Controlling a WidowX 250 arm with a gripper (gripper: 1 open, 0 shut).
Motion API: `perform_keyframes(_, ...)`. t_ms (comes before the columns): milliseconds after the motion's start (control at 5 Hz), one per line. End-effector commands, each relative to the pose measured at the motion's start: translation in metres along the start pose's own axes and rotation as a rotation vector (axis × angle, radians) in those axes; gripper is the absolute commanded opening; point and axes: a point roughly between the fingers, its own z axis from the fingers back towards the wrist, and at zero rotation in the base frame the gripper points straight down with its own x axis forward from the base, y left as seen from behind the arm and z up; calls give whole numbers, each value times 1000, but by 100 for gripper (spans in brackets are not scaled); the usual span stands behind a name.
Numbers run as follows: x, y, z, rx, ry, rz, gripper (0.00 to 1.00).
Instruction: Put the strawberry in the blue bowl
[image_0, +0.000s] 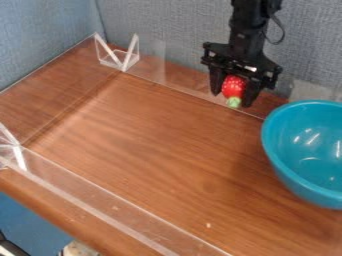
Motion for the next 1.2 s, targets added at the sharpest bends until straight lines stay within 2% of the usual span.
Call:
perform_keyframes(0, 5, 2, 39, -10, -106, 4, 0)
perform_keyframes(1000, 15, 8, 32, -41, -137, 16, 0)
